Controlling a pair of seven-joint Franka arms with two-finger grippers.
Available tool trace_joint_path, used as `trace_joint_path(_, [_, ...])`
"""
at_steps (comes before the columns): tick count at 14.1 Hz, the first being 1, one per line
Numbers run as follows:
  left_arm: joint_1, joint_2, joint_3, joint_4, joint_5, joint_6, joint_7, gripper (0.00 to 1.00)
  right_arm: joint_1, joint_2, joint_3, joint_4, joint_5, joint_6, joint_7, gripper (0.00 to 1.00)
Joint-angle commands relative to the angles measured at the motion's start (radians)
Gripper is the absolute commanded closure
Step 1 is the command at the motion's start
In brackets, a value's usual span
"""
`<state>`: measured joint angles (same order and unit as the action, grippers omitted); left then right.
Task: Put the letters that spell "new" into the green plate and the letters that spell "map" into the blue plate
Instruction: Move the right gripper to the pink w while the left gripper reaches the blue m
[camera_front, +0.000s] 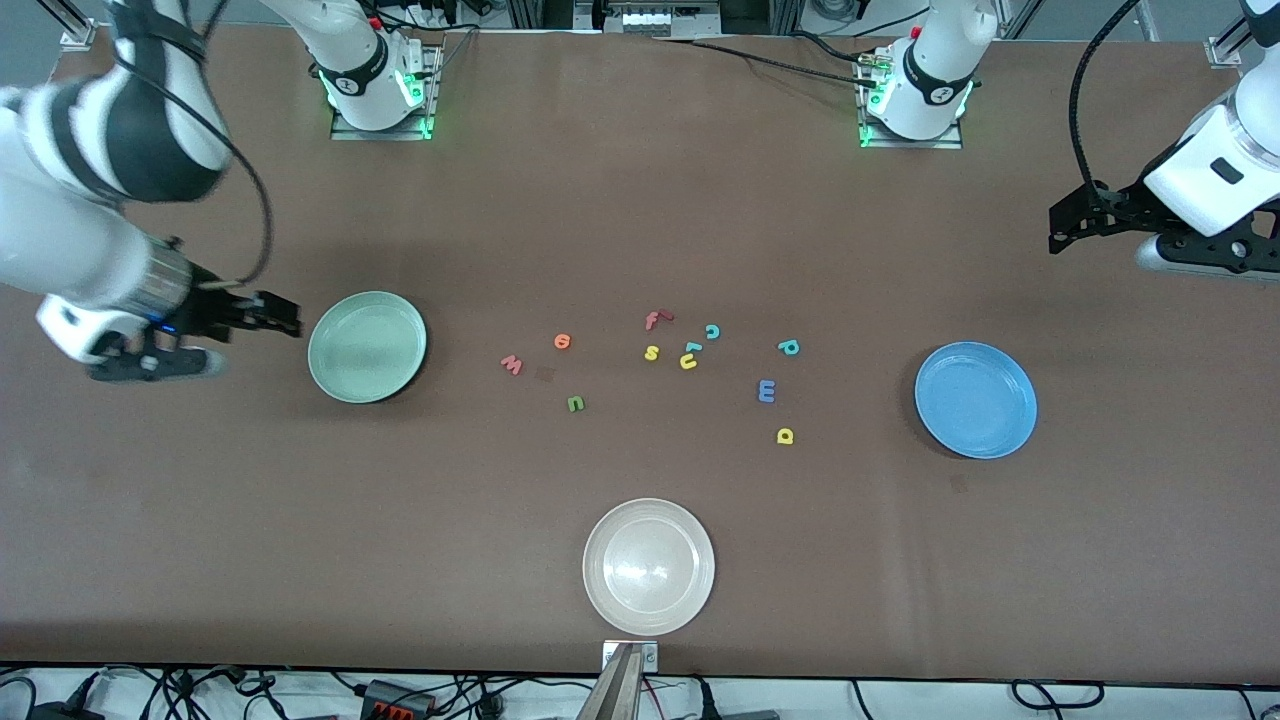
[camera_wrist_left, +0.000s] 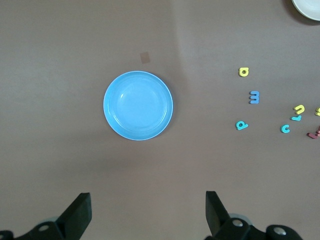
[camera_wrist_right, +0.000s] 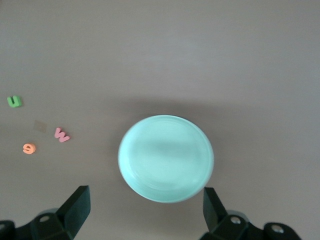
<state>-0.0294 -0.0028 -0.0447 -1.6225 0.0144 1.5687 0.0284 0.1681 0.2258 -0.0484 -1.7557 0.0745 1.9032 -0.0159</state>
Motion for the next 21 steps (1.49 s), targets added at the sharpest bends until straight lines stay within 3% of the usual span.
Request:
trace_joint_path(1, [-0.013,0.046,-0.011,0.032,-0.008,-0.03,0.015,0.0,0.129,0.078,-0.008,-0.037,0.005,0.072,-0.01,0.0])
trace_joint_path(3, [-0.032,0.078,-0.011,0.032,-0.013,-0.044,0.022,0.0,0.194,0.148,-0.007,-0.068,0.005,0.184,-0.01,0.0])
trace_joint_path(6, [-0.092,0.203,-0.011,0.039,-0.017,-0.023,0.022,0.0,0.281,0.242,-0.007,-0.079,0.005,0.313,-0.006,0.0])
trace_joint_path(11, [-0.182,0.381,-0.012,0.069,-0.021,0.141,0.012,0.0,0.356,0.352,-0.007,-0.079,0.005,0.428,-0.002,0.0])
trace_joint_path(18, [-0.339,0.57,-0.012,0.047,-0.019,0.393,0.002,0.0,0.393,0.409,-0.007,-0.077,0.002,0.497,-0.016,0.32])
trace_joint_path(21, [-0.38,0.596,-0.012,-0.029,-0.019,0.529,-0.145,0.0,0.403,0.423,-0.008,-0.077,0.001,0.51,-0.018,0.43])
